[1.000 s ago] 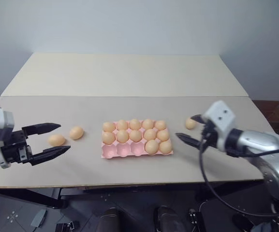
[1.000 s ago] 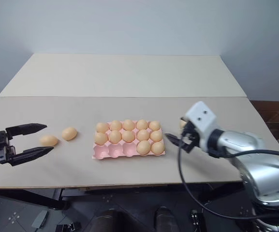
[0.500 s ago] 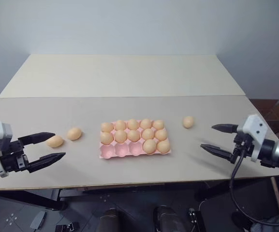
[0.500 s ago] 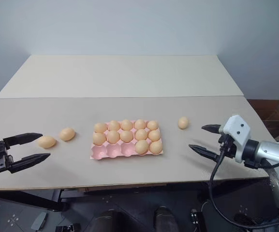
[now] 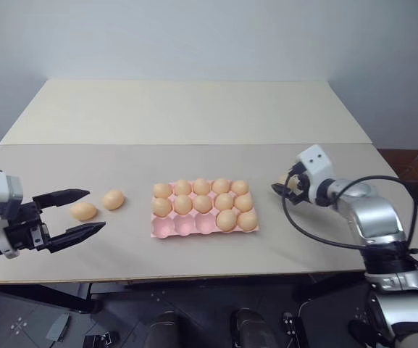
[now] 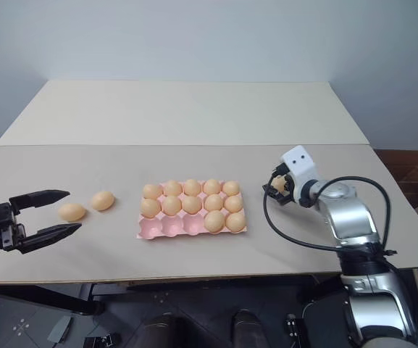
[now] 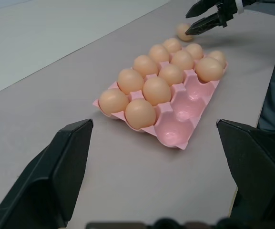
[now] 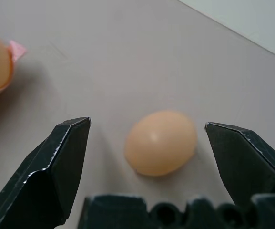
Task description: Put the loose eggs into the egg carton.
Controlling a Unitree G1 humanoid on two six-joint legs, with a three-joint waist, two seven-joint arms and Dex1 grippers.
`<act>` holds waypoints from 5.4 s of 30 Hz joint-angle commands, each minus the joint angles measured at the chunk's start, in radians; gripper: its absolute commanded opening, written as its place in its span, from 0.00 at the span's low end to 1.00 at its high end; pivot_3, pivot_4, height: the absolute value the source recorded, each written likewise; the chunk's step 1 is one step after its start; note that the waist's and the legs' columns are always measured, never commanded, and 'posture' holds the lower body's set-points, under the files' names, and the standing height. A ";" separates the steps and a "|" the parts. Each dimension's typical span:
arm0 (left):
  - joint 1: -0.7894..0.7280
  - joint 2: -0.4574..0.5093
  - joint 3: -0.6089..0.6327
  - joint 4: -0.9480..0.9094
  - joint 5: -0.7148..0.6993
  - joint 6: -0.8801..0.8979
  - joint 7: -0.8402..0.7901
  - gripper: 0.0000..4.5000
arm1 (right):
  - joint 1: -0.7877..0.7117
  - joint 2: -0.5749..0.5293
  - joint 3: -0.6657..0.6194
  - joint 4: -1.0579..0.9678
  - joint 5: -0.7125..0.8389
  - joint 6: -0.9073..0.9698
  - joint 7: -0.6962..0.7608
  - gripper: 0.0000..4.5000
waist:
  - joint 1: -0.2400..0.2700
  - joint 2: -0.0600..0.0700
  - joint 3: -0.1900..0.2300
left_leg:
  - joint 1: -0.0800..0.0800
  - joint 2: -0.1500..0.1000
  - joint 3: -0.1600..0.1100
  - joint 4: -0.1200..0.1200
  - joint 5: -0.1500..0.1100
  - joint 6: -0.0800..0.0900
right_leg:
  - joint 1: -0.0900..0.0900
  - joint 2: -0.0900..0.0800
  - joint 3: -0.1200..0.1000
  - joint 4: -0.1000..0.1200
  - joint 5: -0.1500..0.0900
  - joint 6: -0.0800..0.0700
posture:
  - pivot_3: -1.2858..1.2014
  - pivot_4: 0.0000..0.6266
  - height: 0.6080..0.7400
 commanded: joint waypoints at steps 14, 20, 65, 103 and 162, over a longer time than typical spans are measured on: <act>0.050 0.014 0.081 -0.091 -0.050 0.022 0.010 1.00 | 0.039 0.008 -0.027 -0.536 0.121 0.214 0.047 0.40 | -0.003 0.001 0.001 | 0.001 0.001 -0.003 -0.001 0.000 0.000 | 0.000 0.001 0.000 0.001 0.000 0.000 | 0.52 0.24 1.00; 0.046 0.016 0.072 -0.092 -0.052 0.028 0.006 1.00 | 0.068 0.086 0.155 -0.726 0.165 0.290 0.027 0.40 | -0.004 0.001 0.000 | 0.003 0.002 -0.005 -0.001 0.000 0.000 | 0.001 0.001 0.000 0.001 0.000 0.000 | 0.52 0.24 1.00; 0.044 0.047 0.038 0.196 0.201 -0.054 0.162 1.00 | 0.386 -0.307 -0.286 -0.533 0.268 -0.185 0.384 1.00 | 0.001 0.001 0.000 | 0.003 0.002 0.000 -0.001 0.000 0.000 | 0.001 0.001 -0.001 0.000 -0.002 -0.003 | 0.52 0.24 1.00; -0.269 0.035 -0.285 0.009 0.107 0.052 0.055 0.45 | 0.398 -0.305 -0.353 -0.717 0.387 -0.030 0.214 1.00 | 0.021 0.004 -0.001 | 0.003 0.002 -0.003 -0.001 0.000 0.000 | 0.003 -0.002 0.000 0.000 0.000 0.002 | 0.52 0.24 1.00; -0.085 -0.075 -0.082 0.109 0.186 0.042 0.257 1.00 | 0.338 -0.300 -0.284 -0.591 0.365 -0.135 0.268 1.00 | 0.025 0.004 -0.002 | 0.003 0.000 -0.002 0.000 0.000 0.000 | 0.003 -0.001 0.001 -0.001 0.000 0.002 | 0.52 0.24 1.00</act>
